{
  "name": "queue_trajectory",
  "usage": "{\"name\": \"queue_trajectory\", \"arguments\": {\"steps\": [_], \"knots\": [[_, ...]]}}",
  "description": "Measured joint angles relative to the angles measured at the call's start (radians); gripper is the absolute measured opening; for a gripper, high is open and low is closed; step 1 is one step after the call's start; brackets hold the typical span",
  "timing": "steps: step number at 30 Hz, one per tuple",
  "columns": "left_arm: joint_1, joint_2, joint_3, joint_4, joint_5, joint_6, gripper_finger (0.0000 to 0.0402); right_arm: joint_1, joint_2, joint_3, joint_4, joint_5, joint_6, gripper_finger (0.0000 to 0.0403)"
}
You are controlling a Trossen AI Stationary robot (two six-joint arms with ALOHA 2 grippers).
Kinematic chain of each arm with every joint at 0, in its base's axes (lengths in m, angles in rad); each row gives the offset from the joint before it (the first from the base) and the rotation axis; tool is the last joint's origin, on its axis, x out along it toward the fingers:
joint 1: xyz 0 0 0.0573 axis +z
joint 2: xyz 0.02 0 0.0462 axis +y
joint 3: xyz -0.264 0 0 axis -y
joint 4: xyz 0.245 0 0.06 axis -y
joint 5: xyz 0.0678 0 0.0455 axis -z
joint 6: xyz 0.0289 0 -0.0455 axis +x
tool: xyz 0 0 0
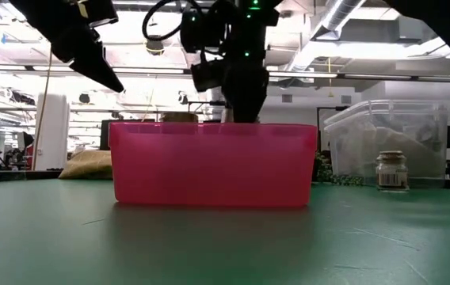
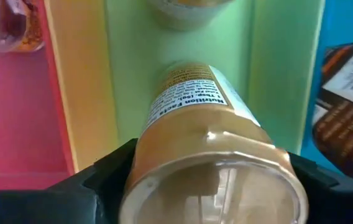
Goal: Sort spices by type
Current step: Put the top golden seasoning bottle into the yellow bin, then put the golden seasoning bottle into the yellow bin
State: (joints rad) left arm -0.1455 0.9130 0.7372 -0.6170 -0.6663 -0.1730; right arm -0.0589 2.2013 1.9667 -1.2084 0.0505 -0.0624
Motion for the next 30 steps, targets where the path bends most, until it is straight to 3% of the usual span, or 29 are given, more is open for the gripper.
{"name": "queue_trajectory", "arguments": {"steps": [7, 12, 24, 30], "knots": [[0.0, 0.0, 0.0, 0.001, 0.0, 0.01, 0.0265, 0.0, -0.022, 0.001, 0.047, -0.003, 0.001, 0.0369], [0.0, 0.0, 0.0, 0.001, 0.0, 0.011, 0.0265, 0.0, -0.021, 0.037, -0.021, -0.003, 0.027, 0.0393], [0.0, 0.0, 0.0, 0.001, 0.0, 0.03, 0.0265, 0.067, -0.064, 0.028, -0.237, 0.039, 0.178, 0.0389], [0.0, 0.0, 0.0, -0.004, 0.0, 0.038, 0.0265, 0.135, -0.119, -0.139, -0.246, 0.038, 0.239, 0.0388]]}}
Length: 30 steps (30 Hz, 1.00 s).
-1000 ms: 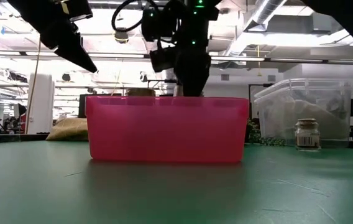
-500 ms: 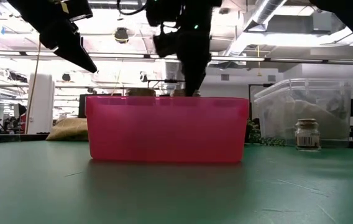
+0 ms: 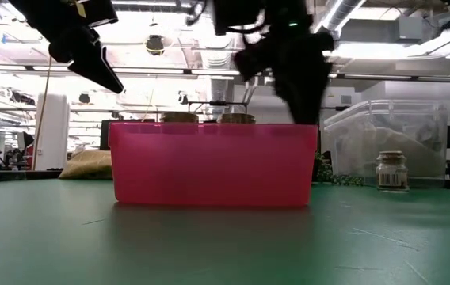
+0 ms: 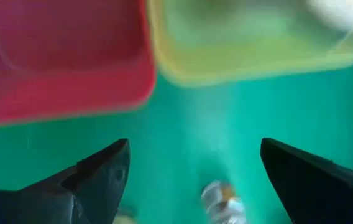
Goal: Sort spices by type
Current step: Put the golden seasoning bottle into the yellow bin
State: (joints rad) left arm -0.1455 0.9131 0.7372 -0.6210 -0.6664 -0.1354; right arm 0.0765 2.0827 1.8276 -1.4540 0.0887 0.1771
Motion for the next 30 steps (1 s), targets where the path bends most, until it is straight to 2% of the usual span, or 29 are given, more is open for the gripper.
{"name": "queue_trajectory", "arguments": {"steps": [6, 11, 18, 25, 30], "knots": [[0.001, 0.0, 0.0, 0.0, 0.0, 0.016, 0.0265, 0.043, -0.178, -0.194, 0.001, -0.043, 0.217, 0.0388], [0.001, 0.0, 0.0, 0.012, 0.0, 0.012, 0.0265, 0.135, -0.372, -0.308, 0.043, -0.042, 0.462, 0.0388], [0.001, 0.0, 0.0, 0.014, 0.0, -0.014, 0.0265, 0.315, -0.603, -0.503, 0.146, 0.055, 0.768, 0.0388], [0.001, 0.0, 0.0, 0.053, 0.0, -0.018, 0.0265, 0.464, -0.684, -0.662, 0.218, 0.203, 0.946, 0.0388], [0.001, 0.0, 0.0, 0.054, 0.0, -0.021, 0.0265, 0.545, -0.678, -0.713, 0.221, 0.242, 1.037, 0.0388]]}}
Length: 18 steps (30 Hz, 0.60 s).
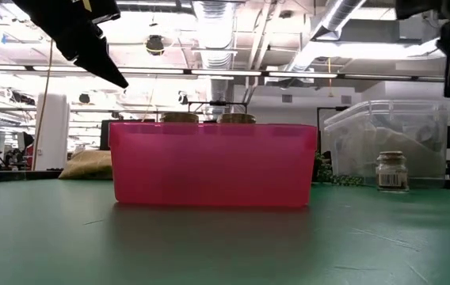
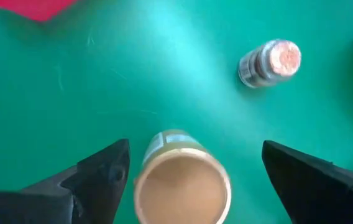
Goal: Sort spices by type
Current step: Put the golden seasoning bottle into the yellow bin
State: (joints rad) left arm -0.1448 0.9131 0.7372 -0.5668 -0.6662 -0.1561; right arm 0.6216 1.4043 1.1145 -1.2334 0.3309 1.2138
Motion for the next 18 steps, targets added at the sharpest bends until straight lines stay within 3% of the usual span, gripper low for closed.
{"name": "queue_trajectory", "arguments": {"steps": [10, 18], "knots": [[0.0, 0.0, 0.0, -0.003, 0.0, 0.006, 0.0265, 0.123, -0.009, -0.095, 0.032, 0.058, 0.223, 0.0388], [0.0, 0.0, 0.0, -0.004, 0.0, 0.013, 0.0265, 0.14, -0.008, -0.163, 0.159, 0.057, 0.253, 0.0388]]}}
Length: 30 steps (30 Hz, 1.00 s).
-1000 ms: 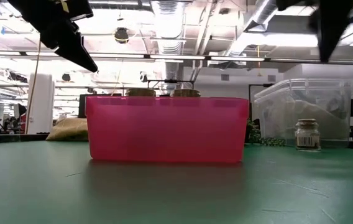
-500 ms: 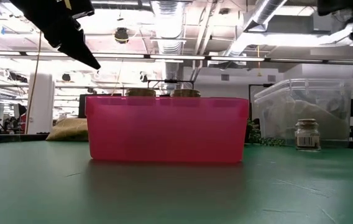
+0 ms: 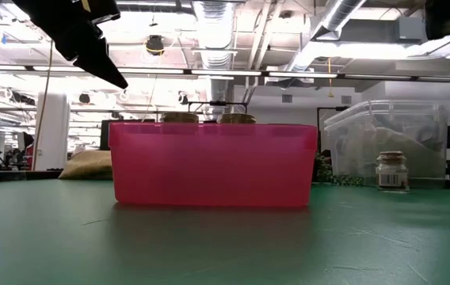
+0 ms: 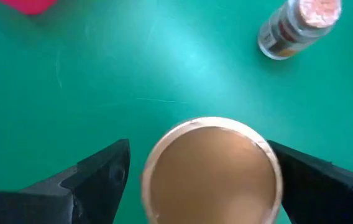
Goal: Sort spices by type
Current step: Put the golden seasoning bottle into the yellow bin
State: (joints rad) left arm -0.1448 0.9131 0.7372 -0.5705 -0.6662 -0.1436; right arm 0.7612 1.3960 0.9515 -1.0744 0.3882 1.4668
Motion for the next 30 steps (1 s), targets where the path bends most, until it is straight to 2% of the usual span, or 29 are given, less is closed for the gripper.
{"name": "queue_trajectory", "arguments": {"steps": [6, 12, 14, 22, 30], "knots": [[0.0, 0.0, 0.0, -0.003, 0.0, 0.007, 0.0265, -0.009, -0.003, -0.033, 0.031, -0.028, 0.003, 0.0374], [0.0, 0.0, 0.0, -0.019, 0.0, 0.008, 0.0265, -0.057, -0.029, -0.039, 0.042, -0.099, -0.052, 0.0303], [0.0, 0.0, 0.0, -0.018, 0.0, 0.008, 0.0265, -0.084, -0.039, -0.039, 0.054, -0.115, -0.093, 0.0302], [0.0, 0.0, 0.0, -0.017, 0.038, 0.013, 0.0265, -0.266, -0.055, -0.018, 0.154, -0.188, -0.39, 0.0302], [0.0, 0.0, 0.0, -0.02, 0.067, 0.006, 0.0265, -0.48, -0.054, 0.177, 0.141, -0.186, -0.737, 0.0302]]}}
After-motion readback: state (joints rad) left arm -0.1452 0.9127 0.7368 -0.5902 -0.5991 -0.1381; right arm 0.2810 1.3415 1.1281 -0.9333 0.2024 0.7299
